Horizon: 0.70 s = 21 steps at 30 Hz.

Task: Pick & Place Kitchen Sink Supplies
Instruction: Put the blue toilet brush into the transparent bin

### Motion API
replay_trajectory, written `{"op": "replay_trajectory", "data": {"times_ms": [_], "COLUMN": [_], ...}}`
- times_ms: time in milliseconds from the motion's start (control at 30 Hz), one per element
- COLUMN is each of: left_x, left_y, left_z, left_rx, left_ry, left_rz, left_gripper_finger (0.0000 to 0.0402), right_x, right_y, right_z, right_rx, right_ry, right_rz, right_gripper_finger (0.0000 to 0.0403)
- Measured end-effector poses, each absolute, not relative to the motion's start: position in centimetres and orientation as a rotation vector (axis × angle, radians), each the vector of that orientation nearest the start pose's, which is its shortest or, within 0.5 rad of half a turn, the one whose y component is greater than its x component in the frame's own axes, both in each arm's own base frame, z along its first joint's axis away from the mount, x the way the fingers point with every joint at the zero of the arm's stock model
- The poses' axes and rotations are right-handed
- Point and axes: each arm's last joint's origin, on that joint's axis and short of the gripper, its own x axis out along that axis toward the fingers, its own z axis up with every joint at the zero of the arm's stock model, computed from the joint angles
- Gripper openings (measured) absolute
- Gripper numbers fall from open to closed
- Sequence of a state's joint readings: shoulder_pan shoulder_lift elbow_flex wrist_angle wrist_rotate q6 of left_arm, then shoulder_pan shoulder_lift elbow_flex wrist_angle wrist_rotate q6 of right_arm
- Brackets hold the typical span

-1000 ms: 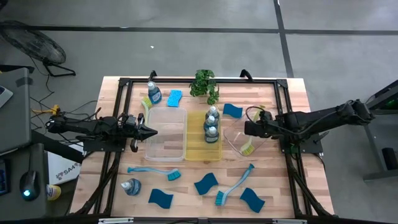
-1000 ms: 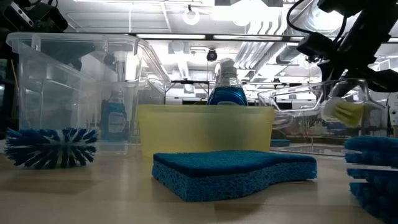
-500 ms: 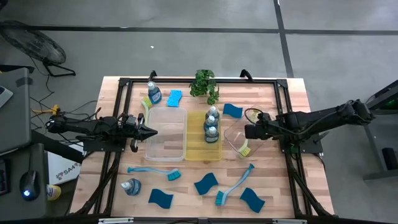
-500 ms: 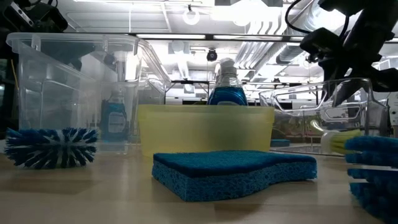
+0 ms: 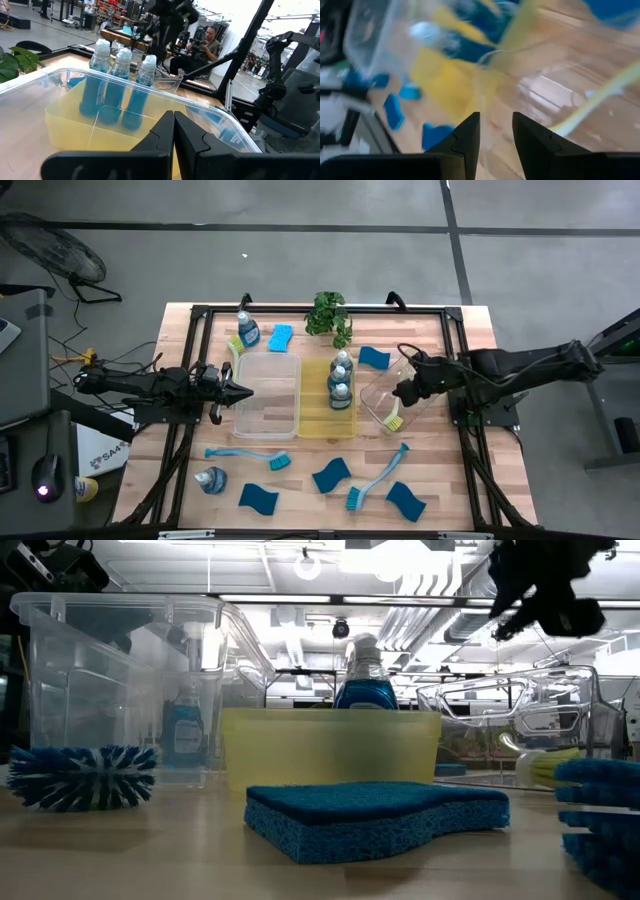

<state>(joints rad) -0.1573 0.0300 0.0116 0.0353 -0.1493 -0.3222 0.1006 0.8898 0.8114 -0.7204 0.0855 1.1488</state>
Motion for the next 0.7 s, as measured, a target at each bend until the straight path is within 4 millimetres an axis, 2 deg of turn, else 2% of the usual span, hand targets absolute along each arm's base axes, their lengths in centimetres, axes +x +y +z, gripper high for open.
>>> {"op": "replay_trajectory", "data": {"times_ms": [133, 367, 533, 700], "left_x": [9.8, 9.8, 9.8, 9.8], "left_y": [-1.1, -1.1, -1.1, -1.1], "left_z": [16.9, 16.9, 16.9, 16.9], "left_rx": [-0.325, -0.325, -0.325, -0.325], "left_ry": [-0.015, -0.015, -0.015, -0.015], "left_rz": [-0.010, -0.010, -0.010, -0.010], "left_gripper_finger": [0.0002, 0.0002, 0.0002, 0.0002], "right_x": [17.0, 16.9, 17.6, 19.1], "right_y": [1.9, 3.5, 5.1, 7.3], "right_z": [29.6, 31.1, 30.7, 29.8], "right_rx": [0.890, 0.534, 0.381, 0.279], "right_ry": [0.715, 0.730, 0.763, 0.787], "right_rz": [-0.304, -0.012, 0.200, 0.364], "right_gripper_finger": [0.0108, 0.0108, 0.0108, 0.0108]}}
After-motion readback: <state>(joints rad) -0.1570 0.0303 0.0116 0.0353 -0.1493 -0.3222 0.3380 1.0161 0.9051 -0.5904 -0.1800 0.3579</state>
